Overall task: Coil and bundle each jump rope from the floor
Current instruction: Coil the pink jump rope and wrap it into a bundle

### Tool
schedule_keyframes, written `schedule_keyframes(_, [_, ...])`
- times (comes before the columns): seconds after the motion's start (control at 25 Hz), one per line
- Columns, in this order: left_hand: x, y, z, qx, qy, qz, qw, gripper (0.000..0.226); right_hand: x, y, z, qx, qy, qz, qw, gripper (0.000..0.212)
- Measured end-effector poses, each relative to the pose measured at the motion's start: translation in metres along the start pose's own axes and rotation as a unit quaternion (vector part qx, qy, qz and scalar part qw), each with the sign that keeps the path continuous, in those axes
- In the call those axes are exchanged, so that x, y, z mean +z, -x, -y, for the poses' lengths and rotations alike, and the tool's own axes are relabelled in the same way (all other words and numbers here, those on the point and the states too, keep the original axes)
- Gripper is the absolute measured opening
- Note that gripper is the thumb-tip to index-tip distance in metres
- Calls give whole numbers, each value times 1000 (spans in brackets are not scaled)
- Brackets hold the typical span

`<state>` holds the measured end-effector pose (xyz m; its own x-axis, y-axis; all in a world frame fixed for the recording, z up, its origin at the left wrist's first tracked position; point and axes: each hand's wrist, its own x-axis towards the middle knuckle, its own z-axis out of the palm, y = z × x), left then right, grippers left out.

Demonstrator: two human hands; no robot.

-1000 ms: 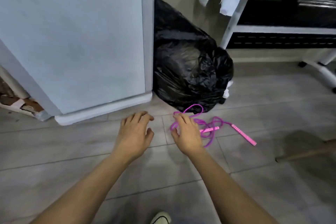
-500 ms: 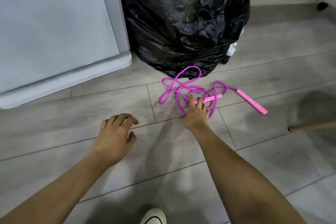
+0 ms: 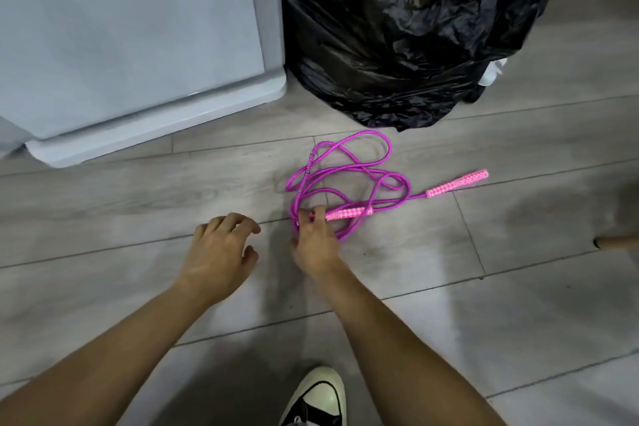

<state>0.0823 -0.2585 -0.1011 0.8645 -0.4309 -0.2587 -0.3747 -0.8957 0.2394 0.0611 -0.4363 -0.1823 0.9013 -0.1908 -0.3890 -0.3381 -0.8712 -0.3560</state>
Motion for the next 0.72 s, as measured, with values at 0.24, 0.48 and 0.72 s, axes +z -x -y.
schedule_keyframes(0.24, [9,38,50,-90,-8,55,994,43,39,41,95,-153,-119,162,968,55])
schedule_keyframes(0.48, [31,55,76,-108,-37,123,986,53,30,37,50,-186,51,-43,980,43])
schedule_keyframes(0.72, [40,51,82,-121,-38,164,978,54,35,53,1,-168,103,-19,980,36])
